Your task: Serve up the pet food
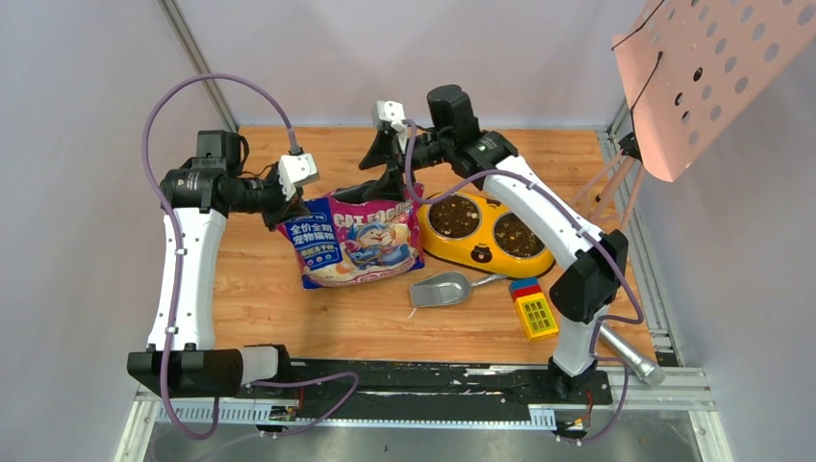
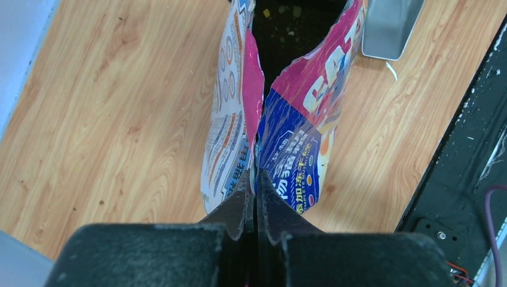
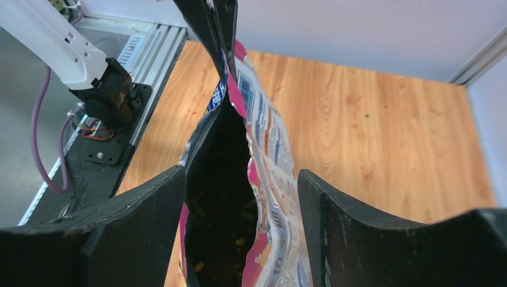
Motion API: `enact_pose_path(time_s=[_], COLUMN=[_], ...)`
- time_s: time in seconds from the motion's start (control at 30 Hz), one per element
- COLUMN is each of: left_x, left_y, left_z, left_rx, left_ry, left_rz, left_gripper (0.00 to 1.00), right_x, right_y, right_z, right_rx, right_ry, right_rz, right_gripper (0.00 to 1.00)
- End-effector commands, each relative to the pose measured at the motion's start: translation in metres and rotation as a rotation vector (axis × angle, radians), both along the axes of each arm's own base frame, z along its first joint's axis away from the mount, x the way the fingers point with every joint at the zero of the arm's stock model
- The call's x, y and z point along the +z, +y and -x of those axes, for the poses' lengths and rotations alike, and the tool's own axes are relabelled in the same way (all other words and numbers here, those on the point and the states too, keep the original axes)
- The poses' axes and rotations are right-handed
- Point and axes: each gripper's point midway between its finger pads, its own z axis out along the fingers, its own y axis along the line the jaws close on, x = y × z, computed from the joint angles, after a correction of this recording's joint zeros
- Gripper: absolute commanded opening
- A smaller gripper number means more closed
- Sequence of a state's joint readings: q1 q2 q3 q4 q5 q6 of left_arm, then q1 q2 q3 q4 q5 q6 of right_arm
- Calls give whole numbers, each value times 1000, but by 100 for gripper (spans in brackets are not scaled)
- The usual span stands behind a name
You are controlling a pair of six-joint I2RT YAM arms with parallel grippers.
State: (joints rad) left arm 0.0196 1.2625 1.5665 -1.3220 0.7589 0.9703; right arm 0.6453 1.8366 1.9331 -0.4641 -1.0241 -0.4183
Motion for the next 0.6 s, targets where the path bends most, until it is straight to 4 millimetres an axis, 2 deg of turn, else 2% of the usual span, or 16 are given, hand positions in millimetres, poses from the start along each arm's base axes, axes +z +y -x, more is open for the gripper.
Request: enact_pose_path(time_s=[0.0,0.2,0.3,0.43,0.57], left_x=[34,36,39,37,44], left_y=[-10,17,17,16,21], left_z=[-7,-22,-20,-19,-29], left_rx=[-5,178,217,235,306], left_ry=[-117,-132,-131,-121,-130], left_rz=[56,-34,-9,7,27], left_gripper=[0,0,0,0,0], right_x=[-9,-20,-26,-17,-23], right_y=[8,13,17,16,14], right_z=[13,27,29,27,27], right_rx=[85,136,139,129,121], right_ry=[13,75,91,92,58], right_rz=[23,53,69,65,89], right_gripper=[71,74,74,74,74])
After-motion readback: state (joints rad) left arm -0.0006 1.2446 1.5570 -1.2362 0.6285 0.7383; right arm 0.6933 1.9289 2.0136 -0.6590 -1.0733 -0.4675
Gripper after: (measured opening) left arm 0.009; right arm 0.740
